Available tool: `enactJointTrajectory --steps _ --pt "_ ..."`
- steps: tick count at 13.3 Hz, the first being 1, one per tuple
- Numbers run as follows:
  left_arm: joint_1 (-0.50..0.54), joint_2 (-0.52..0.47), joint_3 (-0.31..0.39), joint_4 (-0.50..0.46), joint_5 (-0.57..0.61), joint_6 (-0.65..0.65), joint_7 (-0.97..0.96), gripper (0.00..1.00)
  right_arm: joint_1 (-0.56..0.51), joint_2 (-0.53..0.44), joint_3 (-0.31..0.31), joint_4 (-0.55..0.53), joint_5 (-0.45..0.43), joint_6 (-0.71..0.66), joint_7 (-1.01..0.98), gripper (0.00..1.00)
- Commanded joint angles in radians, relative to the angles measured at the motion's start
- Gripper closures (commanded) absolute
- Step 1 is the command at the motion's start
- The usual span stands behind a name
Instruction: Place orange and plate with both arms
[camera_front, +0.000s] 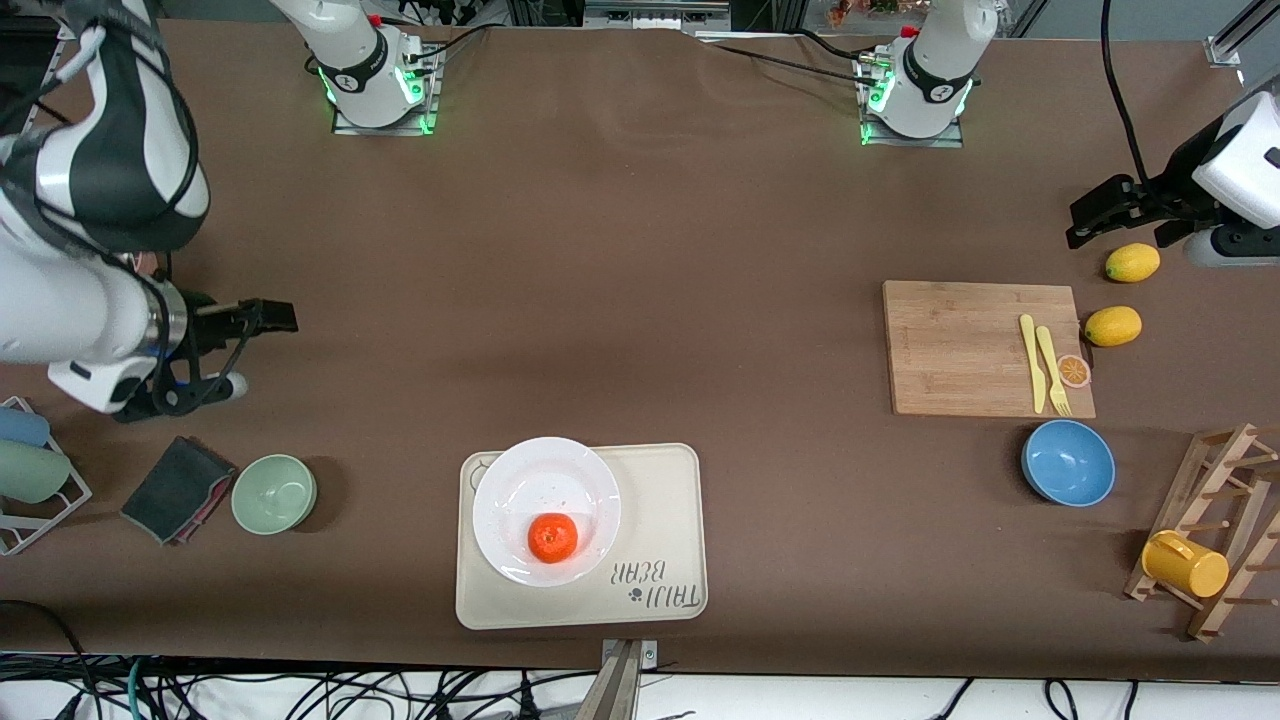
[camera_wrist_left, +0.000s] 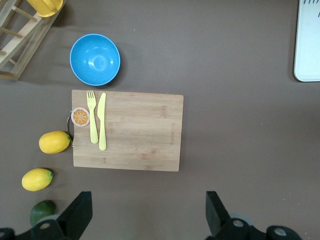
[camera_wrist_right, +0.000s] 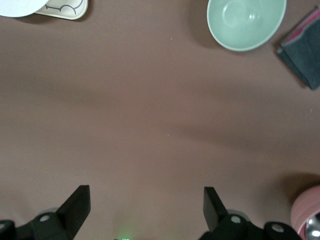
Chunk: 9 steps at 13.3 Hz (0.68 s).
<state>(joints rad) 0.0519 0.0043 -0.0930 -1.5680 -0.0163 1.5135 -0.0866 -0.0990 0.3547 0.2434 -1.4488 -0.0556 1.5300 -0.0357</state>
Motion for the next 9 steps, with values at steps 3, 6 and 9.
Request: enactJointTrajectory --steps 3,6,9 --pt "-0.001 0.006 -0.004 0.023 0.024 -0.019 0.004 0.0 0.085 -0.307 -0.032 -0.32 -0.004 0.131 0.365 0.0" --pt "-0.001 0.006 -0.004 0.023 0.024 -0.019 0.004 0.0 0.1 -0.327 -0.096 -0.253 0.0 0.037 0.226 0.0" --pt "-0.001 0.006 -0.004 0.023 0.024 -0.019 0.004 0.0 0.105 -0.329 -0.156 -0.176 0.002 -0.036 0.204 0.0"
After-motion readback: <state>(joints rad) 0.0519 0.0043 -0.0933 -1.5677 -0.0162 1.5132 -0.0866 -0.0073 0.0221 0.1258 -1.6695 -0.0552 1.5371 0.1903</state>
